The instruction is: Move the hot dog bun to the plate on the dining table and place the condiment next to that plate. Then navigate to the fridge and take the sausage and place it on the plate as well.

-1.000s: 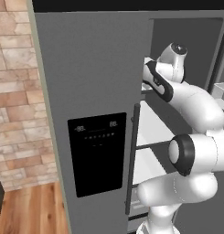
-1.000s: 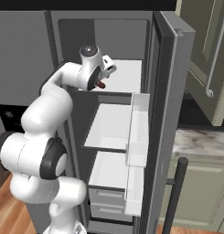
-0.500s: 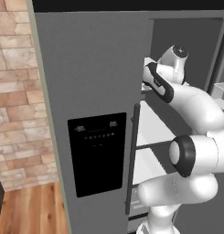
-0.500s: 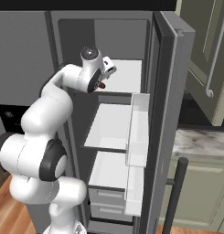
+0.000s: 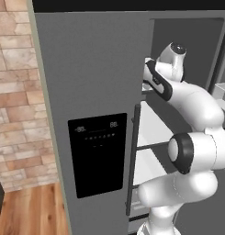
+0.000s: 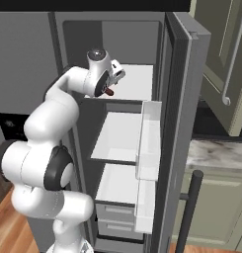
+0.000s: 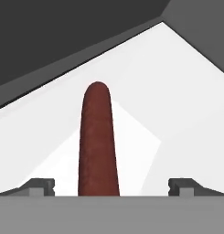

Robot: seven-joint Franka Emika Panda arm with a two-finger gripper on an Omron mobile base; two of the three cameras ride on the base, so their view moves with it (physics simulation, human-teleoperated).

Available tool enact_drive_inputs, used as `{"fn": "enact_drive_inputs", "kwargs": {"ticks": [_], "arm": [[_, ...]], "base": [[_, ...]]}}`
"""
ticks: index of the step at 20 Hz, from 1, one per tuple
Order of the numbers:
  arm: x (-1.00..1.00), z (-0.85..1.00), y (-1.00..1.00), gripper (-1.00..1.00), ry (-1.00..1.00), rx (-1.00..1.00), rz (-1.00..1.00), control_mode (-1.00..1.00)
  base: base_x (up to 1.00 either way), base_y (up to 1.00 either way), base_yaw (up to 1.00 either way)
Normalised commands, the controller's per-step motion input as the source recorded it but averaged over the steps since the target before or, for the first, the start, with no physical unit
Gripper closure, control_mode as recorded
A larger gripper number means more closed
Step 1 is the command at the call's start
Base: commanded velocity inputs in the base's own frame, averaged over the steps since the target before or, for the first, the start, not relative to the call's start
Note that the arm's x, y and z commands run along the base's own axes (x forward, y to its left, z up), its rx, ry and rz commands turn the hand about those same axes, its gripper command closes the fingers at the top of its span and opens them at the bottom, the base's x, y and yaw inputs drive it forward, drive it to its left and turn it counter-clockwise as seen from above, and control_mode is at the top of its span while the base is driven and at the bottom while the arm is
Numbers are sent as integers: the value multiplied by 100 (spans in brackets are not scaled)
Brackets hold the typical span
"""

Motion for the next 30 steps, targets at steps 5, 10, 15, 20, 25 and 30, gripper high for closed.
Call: {"fn": "enact_drive_inputs", "kwargs": {"ticks": [5,10,15,20,25,30], "arm": [[7,-18,0,-100,12,0,8,-100],[0,-28,0,-100,11,0,9,-100],[4,-25,3,-100,19,0,7,-100],[0,-27,0,-100,18,0,5,-100],[19,-20,-9,-100,17,0,11,-100],[24,-25,-9,-100,18,0,14,-100]], "base": [[0,0,0],[0,0,0],[0,0,0],[0,0,0],[0,0,0],[0,0,0]]}}
